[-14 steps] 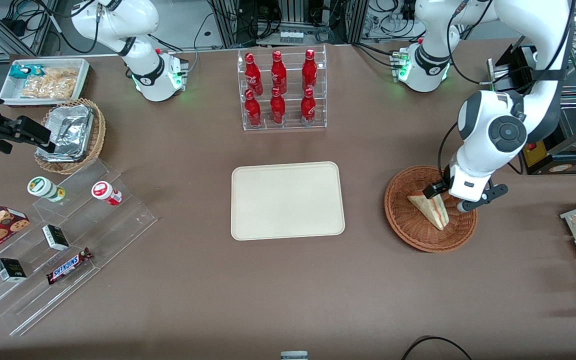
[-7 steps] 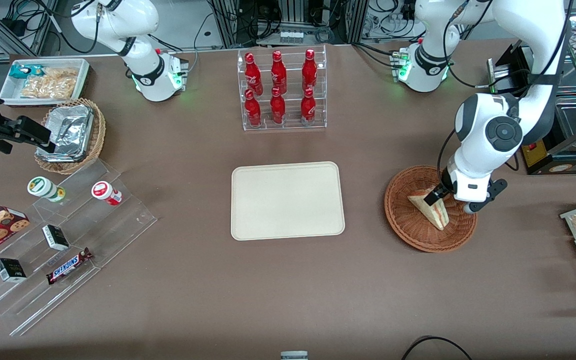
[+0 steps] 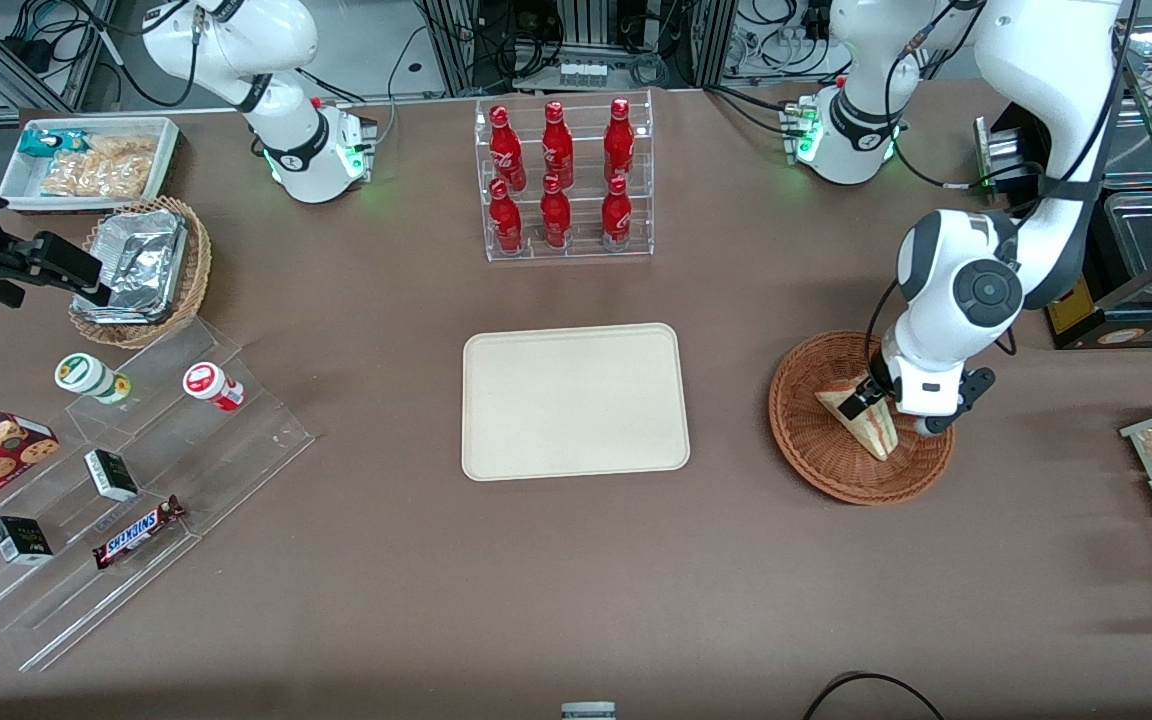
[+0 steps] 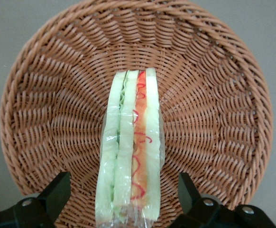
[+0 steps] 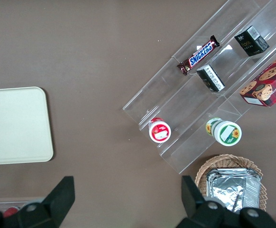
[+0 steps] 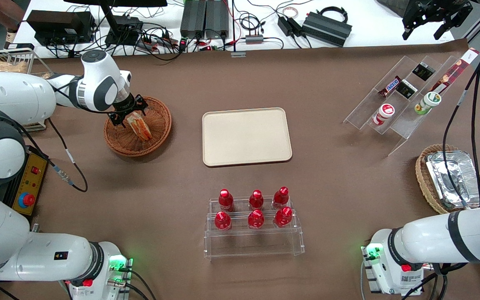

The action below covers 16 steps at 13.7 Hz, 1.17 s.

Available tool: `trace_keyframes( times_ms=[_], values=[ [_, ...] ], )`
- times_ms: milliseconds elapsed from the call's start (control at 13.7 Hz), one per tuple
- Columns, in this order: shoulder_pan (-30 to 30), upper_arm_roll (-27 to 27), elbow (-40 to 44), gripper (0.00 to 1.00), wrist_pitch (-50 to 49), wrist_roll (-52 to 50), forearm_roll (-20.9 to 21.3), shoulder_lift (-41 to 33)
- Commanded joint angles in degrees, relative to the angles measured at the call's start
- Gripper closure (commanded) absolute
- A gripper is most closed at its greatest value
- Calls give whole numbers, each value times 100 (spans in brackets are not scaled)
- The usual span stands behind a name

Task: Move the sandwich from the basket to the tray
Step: 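Lower the left gripper and close it on the sandwich's wrapper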

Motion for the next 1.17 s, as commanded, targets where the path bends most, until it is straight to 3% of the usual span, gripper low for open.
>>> trace_keyframes(
  times_ms=[0, 73, 146, 292, 365, 511, 1095],
  values=[
    [-19, 17, -8, 0, 133, -84, -51, 93],
    [-28, 17, 1, 5, 133, -93, -51, 119],
    [-28, 17, 18, 21, 133, -102, -51, 154],
    [-28, 17, 27, 68, 107, -93, -51, 155],
    [-28, 17, 36, 85, 81, -76, -51, 120],
    [-45, 17, 132, 91, -24, -32, -51, 102],
    [-256, -404, 1081, 93, -1756, 1357, -16, 40]
  ],
)
